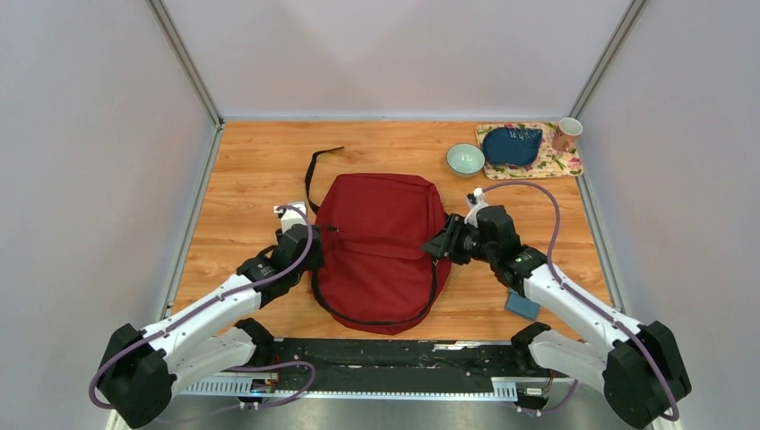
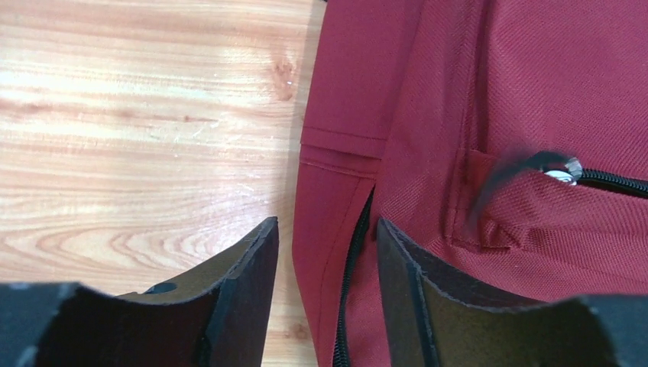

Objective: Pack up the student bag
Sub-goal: Unzip the student bag at the center of the board, then pick up the book from the center of the board.

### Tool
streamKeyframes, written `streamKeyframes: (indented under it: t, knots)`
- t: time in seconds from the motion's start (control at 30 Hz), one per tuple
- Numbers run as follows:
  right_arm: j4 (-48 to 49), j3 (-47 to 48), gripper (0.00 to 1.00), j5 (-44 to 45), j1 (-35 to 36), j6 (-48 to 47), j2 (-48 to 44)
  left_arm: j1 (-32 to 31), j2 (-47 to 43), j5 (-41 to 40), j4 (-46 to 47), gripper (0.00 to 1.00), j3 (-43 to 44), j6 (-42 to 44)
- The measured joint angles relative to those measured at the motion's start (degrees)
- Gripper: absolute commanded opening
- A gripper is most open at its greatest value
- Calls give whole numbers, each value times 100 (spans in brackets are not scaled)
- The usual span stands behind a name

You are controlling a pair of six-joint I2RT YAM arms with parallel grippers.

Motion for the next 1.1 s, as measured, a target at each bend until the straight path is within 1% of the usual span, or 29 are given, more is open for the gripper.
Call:
streamKeyframes:
  t: [0.03,0.1,0.13,0.2,0.23,0.27,0.47,0.5,0.53,0.6,0.63,0.73,0.83,0.97,1.1]
  knots:
    - [-96,35,49,31,0,-28,-94,7,-33,-9,-15,62,-24,-66]
    - [-356,111,55,146,-7,-122,-317,22,-142,-90,-52,65,-50,-186]
    - [-522,151,62,254,-20,-188,-444,24,-245,-157,-92,68,-72,-249]
    - [-833,214,68,485,-81,-293,-680,31,-531,-282,-151,71,-155,-334]
    - [-992,236,71,634,-125,-341,-793,35,-721,-348,-173,75,-229,-376]
    - [-1143,249,74,754,-177,-391,-901,42,-949,-422,-212,75,-326,-417]
    - [-2109,260,77,1569,-721,-625,-1589,59,-1934,-645,-544,77,-654,-525]
    - [-2243,262,79,1703,-796,-647,-1685,59,-2028,-649,-597,77,-669,-529]
    - [-2444,269,87,1908,-890,-660,-1810,59,-2118,-649,-647,77,-684,-529]
    - [-2732,297,91,2280,-968,-627,-1932,59,-2212,-629,-697,77,-688,-518]
    - [-3018,352,94,2601,-1005,-577,-1982,59,-2221,-595,-693,78,-688,-505]
    - [-3696,483,97,3456,-1088,-376,-2026,59,-2199,-345,-669,78,-686,-407]
    - [-4328,584,97,4026,-1180,-48,-1963,59,-2057,149,-575,79,-612,-264]
    - [-5023,704,97,4380,-1399,627,-1622,59,-1648,907,-378,79,-245,-87]
    - [-5593,715,97,4614,-1794,1351,-1196,59,-1226,1727,-72,79,127,31]
